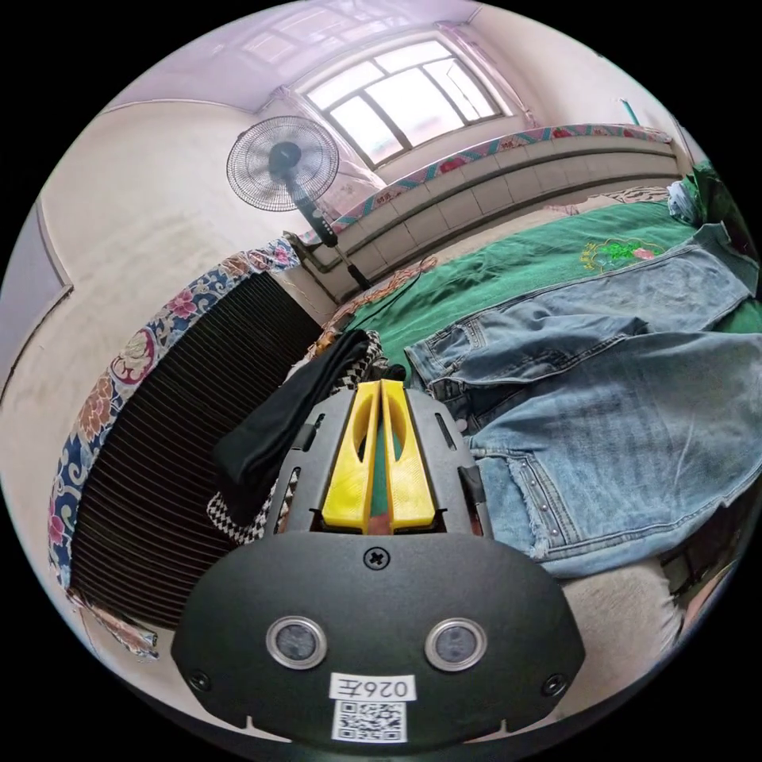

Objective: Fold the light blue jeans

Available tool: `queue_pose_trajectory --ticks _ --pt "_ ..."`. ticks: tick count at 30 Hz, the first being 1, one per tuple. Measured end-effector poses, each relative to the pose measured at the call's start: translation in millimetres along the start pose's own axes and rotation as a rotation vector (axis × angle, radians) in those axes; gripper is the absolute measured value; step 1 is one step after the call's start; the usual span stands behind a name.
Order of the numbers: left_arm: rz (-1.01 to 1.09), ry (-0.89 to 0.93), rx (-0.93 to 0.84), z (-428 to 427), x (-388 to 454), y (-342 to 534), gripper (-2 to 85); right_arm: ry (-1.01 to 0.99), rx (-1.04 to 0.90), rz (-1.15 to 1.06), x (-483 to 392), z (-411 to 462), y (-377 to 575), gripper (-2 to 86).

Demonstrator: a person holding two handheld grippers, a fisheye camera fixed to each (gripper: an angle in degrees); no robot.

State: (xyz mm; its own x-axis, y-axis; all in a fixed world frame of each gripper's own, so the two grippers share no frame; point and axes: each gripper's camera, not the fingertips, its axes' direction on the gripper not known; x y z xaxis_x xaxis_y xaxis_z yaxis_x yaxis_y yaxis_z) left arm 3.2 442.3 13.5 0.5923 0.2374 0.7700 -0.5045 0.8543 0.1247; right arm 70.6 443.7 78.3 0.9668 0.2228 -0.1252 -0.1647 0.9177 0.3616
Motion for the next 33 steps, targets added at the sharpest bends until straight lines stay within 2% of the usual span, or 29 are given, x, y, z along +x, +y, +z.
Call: queue_pose_trajectory --ticks 4,6,10,13,15,18,24,26,28,30,33 --pt "-0.082 0.116 -0.022 -10.7 4.6 71.1 4.0 -0.045 -0.01 0.12 19.9 -17.5 96.2 0.2" --pt "-0.166 0.223 -0.071 -4.3 5.7 126.5 8.3 -0.066 -0.065 0.212 34.5 -18.6 160.2 3.3" --pt "-0.314 0.42 -0.123 15.8 4.5 212.1 10.5 -0.13 -0.156 0.416 60.8 -11.6 258.7 8.0" --pt "-0.4 0.577 -0.14 38.9 7.9 268.1 12.4 -0.264 -0.205 0.58 82.1 1.1 333.0 9.2" --pt "-0.503 0.783 -0.12 63.4 10.0 310.3 14.9 -0.415 -0.223 0.706 95.1 15.2 385.6 10.2" --pt "-0.632 0.959 -0.069 95.1 19.6 367.5 16.1 -0.559 -0.239 0.811 99.4 32.5 441.8 11.3" --pt "-0.804 1.172 0.061 170.8 40.9 424.3 21.6 -0.815 -0.198 0.949 96.7 65.3 517.3 16.4" --pt "-0.815 1.197 0.064 195.7 49.5 424.2 21.4 -0.858 -0.175 0.956 94.7 73.7 525.9 18.4" --pt "-0.838 1.221 0.028 224.1 59.4 423.8 17.2 -0.88 -0.158 0.951 93.7 83.4 529.4 19.2" --pt "-0.875 1.312 0.031 256.4 73.2 427.8 7.1 -0.931 -0.131 0.909 93.9 97.6 524.2 14.9" --pt "-0.879 1.326 0.161 255.6 85.6 436.4 5.4 -1.049 0.007 0.843 96.4 94.6 509.8 0.7"
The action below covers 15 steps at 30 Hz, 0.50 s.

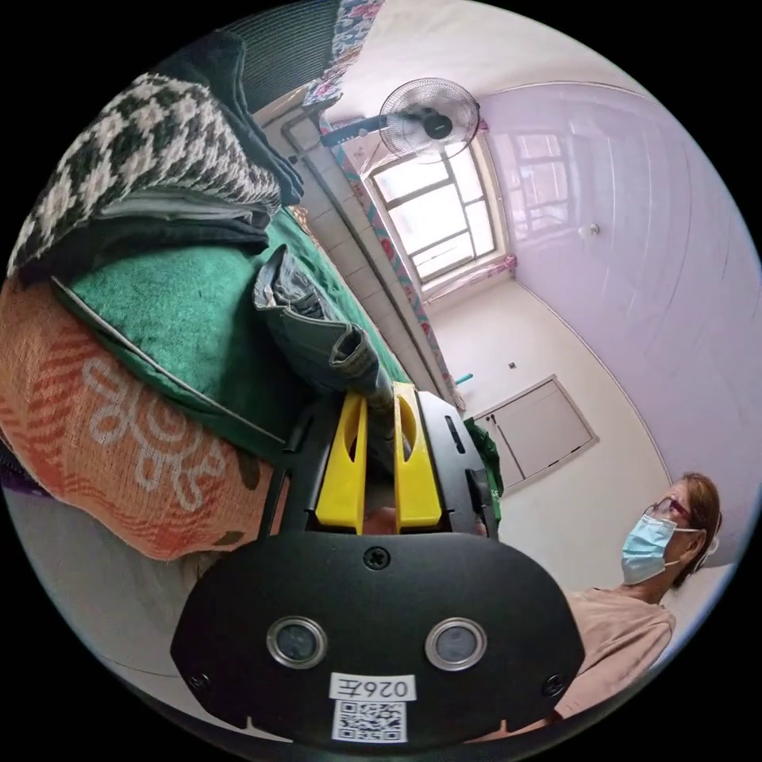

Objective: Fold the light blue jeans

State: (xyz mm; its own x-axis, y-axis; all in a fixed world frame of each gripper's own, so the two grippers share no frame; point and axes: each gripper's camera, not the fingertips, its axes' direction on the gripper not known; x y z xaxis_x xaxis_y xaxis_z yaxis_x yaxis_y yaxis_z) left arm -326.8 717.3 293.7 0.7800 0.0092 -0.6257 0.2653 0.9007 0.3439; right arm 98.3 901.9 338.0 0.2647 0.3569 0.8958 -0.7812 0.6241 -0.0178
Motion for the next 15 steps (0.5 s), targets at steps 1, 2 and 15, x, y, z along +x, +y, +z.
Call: queue_pose_trajectory --ticks 1,2,15 --pt "0.032 -0.01 0.013 -1.1 3.5 4.4 5.3 -0.002 0.005 -0.02 -6.2 -1.3 -1.6 0.4" --pt "0.086 -0.027 0.043 -5.1 9.5 14.9 5.1 0.017 0.015 -0.082 -22.8 -6.2 -3.8 -0.2" --pt "0.042 0.09 0.199 -7.2 -68.6 102.7 4.8 0.175 0.061 0.226 12.7 -85.6 81.0 19.8"
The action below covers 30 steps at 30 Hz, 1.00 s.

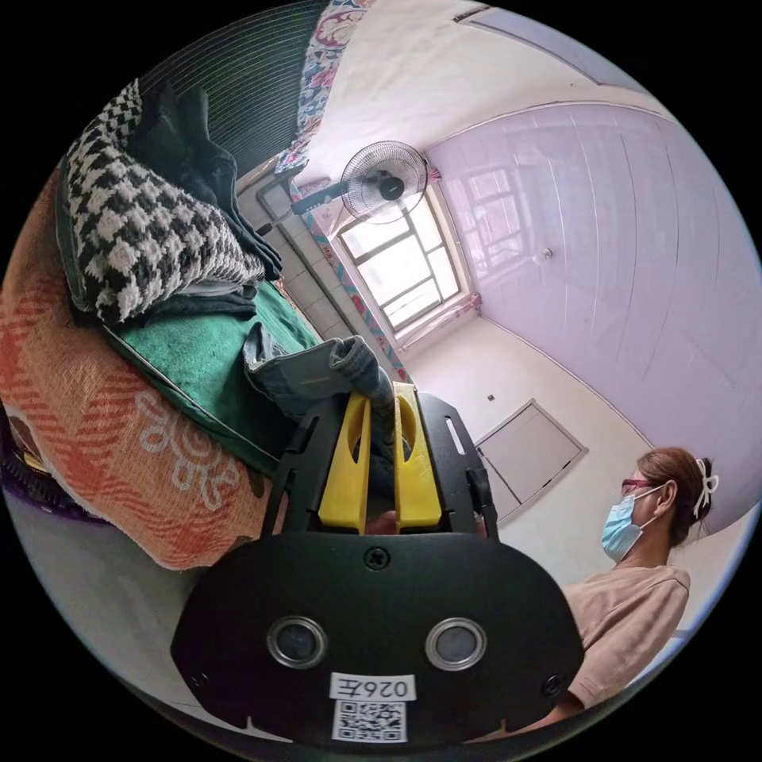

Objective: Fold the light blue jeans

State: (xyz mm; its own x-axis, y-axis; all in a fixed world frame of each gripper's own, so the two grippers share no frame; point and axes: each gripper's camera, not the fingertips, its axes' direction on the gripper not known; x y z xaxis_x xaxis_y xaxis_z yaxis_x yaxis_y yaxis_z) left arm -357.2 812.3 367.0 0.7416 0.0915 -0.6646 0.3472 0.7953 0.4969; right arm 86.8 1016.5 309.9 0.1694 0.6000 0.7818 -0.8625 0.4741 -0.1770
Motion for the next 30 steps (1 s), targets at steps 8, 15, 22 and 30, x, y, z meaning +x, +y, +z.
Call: queue_pose_trajectory --ticks 8,15,22,30 --pt "0.002 -0.014 -0.005 26.8 -14.1 14.9 4.9 -0.253 -0.114 0.161 36.0 67.2 -53.1 24.8" --pt "-0.02 -0.043 -0.011 46.2 -32.6 28.3 5.0 -0.4 -0.002 0.124 4.7 32.4 -75.1 0.0" --pt "0.009 -0.08 -0.033 71.4 -25.6 17.6 5.0 -0.455 0.288 -0.26 -140.6 -64.3 -113.9 -1.3" --pt "-0.004 -0.094 0.021 126.0 -3.8 -33.8 5.0 -0.119 0.403 -0.751 -437.6 -49.9 -175.4 -1.4"
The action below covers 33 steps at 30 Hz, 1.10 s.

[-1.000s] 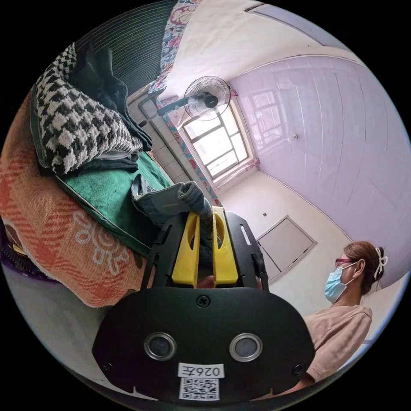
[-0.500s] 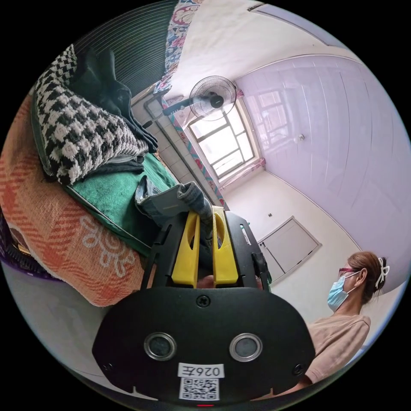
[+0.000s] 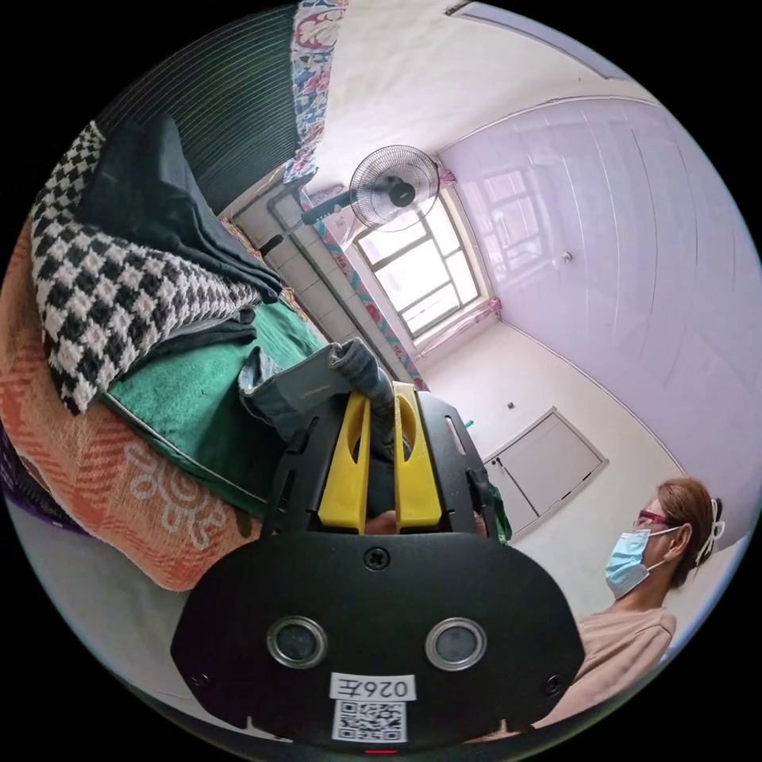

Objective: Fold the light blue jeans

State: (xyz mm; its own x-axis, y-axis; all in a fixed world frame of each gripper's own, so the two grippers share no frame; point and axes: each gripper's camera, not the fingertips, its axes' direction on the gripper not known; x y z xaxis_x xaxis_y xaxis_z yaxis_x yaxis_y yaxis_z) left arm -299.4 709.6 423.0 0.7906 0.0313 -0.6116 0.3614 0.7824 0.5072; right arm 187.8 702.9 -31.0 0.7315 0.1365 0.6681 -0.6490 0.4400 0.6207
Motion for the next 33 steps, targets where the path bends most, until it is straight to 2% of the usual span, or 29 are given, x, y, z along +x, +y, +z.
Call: queue_pose_trajectory --ticks 4,10,12,14,15,20,25,29,33 --pt "0.024 -0.067 -0.021 45.8 21.0 -50.0 5.0 0.105 -0.06 -0.174 -50.3 105.7 -82.9 -1.5" --pt "0.061 -0.223 -0.093 162.7 24.6 -158.1 5.6 0.284 -0.222 -0.335 -78.1 340.0 -214.3 -0.7" --pt "0.046 -0.287 -0.223 235.9 -6.1 -205.6 7.5 0.493 -0.42 -0.377 -59.0 471.0 -258.2 1.5" --pt "-0.029 -0.334 -0.351 275.8 -34.6 -226.5 10.9 0.639 -0.571 -0.319 -32.1 548.2 -279.3 4.1" --pt "-0.028 -0.333 -0.409 287.3 -41.7 -234.0 12.4 0.65 -0.642 -0.294 -23.1 580.1 -290.0 5.6" --pt "0.131 -0.46 -0.445 240.4 -14.6 -232.1 13.5 0.531 -0.678 -0.34 -47.6 622.0 -319.2 6.7" --pt "0.059 -0.483 -0.497 177.2 -25.8 -204.1 15.1 0.265 -0.861 -0.518 -128.5 672.6 -316.6 7.3" --pt "-0.068 -0.314 -0.494 177.7 -56.3 -200.4 23.1 -0.012 -1.093 -0.817 -247.3 742.2 -250.7 7.8" --pt "-0.134 -0.339 -0.5 211.1 -79.8 -229.5 30.7 -0.236 -1.245 -1.092 -348.1 787.7 -152.3 10.2"
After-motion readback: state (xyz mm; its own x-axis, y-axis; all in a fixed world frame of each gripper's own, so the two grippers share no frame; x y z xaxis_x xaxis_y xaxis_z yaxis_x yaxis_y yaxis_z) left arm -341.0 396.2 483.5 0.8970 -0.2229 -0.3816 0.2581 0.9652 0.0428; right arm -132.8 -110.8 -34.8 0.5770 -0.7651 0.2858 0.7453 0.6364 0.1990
